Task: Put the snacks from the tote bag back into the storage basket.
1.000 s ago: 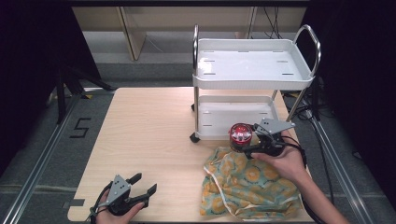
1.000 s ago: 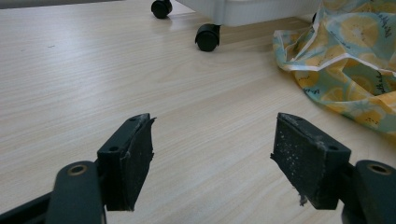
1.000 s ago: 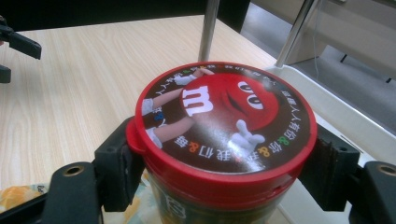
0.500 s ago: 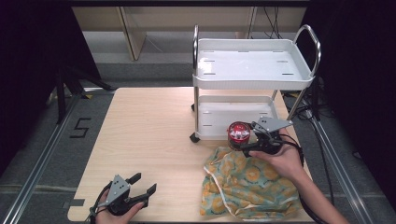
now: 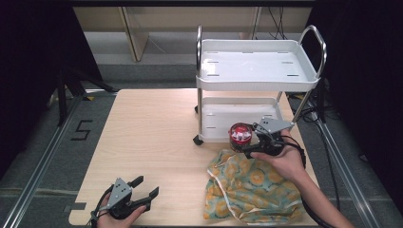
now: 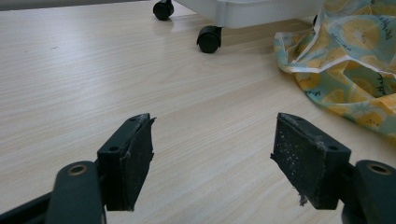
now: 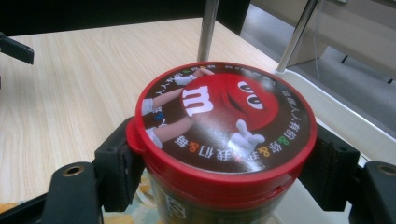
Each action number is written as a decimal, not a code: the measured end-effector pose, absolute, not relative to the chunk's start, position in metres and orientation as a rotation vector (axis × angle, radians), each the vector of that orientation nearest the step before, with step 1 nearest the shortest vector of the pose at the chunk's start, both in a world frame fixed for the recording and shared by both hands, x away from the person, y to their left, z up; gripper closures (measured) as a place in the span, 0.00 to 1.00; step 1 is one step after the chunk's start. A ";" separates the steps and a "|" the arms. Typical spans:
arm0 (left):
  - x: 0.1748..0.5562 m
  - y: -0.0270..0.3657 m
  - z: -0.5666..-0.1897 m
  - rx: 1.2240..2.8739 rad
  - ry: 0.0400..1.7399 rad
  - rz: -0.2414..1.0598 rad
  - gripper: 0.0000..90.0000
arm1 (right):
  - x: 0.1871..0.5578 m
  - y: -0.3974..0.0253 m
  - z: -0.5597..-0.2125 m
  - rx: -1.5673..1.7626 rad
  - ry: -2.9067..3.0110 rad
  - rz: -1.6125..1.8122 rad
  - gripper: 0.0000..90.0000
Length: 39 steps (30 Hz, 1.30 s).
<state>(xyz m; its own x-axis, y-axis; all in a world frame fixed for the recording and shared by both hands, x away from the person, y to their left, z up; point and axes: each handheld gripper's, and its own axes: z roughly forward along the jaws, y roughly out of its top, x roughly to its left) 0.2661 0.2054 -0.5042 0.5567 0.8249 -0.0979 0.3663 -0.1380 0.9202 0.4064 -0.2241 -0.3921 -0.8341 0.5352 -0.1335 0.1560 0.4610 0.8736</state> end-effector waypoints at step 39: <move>0.265 0.206 -0.503 1.729 1.005 0.549 0.31 | 0.421 -0.208 -0.393 0.590 2.317 1.355 0.29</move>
